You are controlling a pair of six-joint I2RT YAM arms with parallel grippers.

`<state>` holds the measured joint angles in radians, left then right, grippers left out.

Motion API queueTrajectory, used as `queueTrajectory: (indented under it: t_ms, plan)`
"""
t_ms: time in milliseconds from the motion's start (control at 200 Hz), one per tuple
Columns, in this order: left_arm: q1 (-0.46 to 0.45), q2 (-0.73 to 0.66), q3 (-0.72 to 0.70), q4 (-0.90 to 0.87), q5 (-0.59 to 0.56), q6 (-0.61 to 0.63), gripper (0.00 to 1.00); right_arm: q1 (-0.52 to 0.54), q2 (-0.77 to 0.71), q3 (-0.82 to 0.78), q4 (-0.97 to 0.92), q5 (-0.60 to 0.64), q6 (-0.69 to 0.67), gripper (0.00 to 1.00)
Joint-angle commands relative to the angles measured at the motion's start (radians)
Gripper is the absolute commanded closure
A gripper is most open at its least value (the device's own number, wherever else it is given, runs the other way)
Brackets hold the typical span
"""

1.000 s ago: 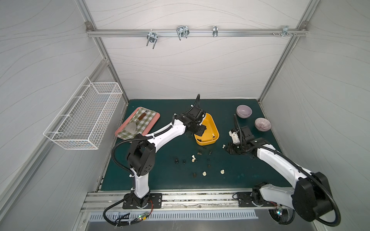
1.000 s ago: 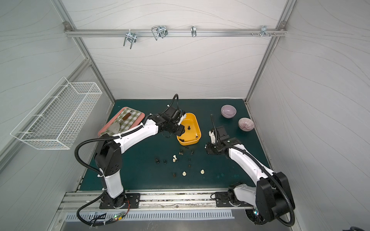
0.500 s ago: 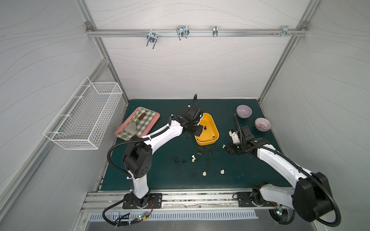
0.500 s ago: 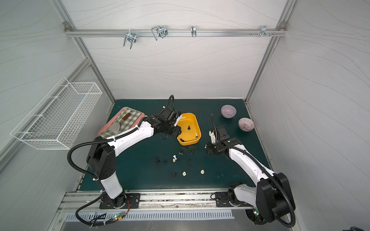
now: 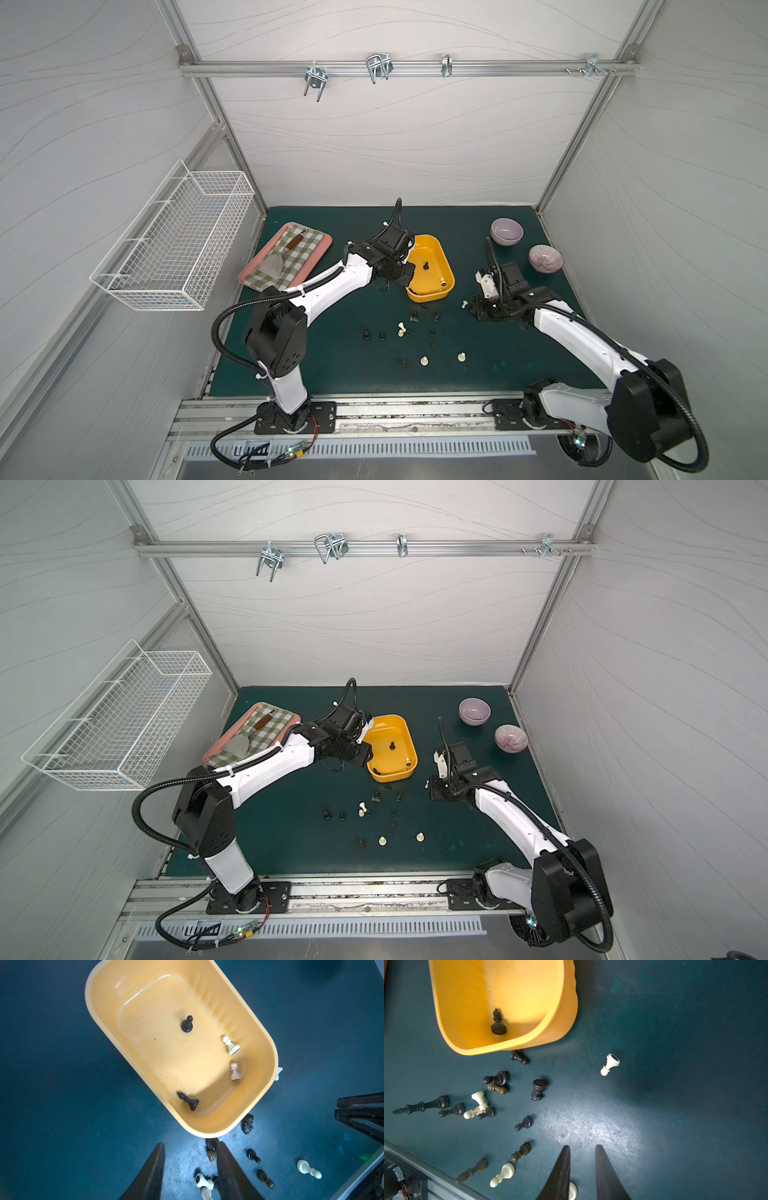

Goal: Put the chess pieces into the storage box
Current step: Pick up the chess piece at the center of the board.

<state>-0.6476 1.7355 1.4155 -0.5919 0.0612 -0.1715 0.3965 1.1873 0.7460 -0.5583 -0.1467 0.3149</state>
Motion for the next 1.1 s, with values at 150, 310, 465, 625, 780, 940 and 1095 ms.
queueTrajectory:
  t_ms: [150,310,465,625,780,940,1095]
  plan:
    - [0.016,-0.068,-0.051,0.033,-0.018,-0.008,0.57,-0.008,-0.011,0.000,-0.017,-0.002,-0.010,0.76]
    - [0.022,-0.095,-0.080,0.033,-0.026,-0.012,0.57,-0.008,-0.011,-0.002,-0.017,-0.004,-0.010,0.76]
    - [0.028,-0.112,-0.098,0.031,-0.030,-0.014,0.57,-0.008,-0.012,0.001,-0.022,-0.007,-0.012,0.76]
    - [0.031,-0.137,-0.119,0.023,-0.047,-0.014,0.56,-0.007,-0.010,-0.003,-0.015,-0.021,-0.014,0.76]
    - [0.038,-0.160,-0.149,0.023,-0.051,-0.020,0.56,-0.007,-0.005,-0.004,-0.011,-0.028,-0.015,0.76]
    - [0.045,-0.171,-0.170,0.028,-0.054,-0.026,0.56,-0.005,-0.006,-0.006,-0.013,-0.023,-0.015,0.76]
    - [0.049,-0.180,-0.180,0.029,-0.059,-0.029,0.55,0.006,-0.001,-0.006,-0.017,-0.015,-0.016,0.76]
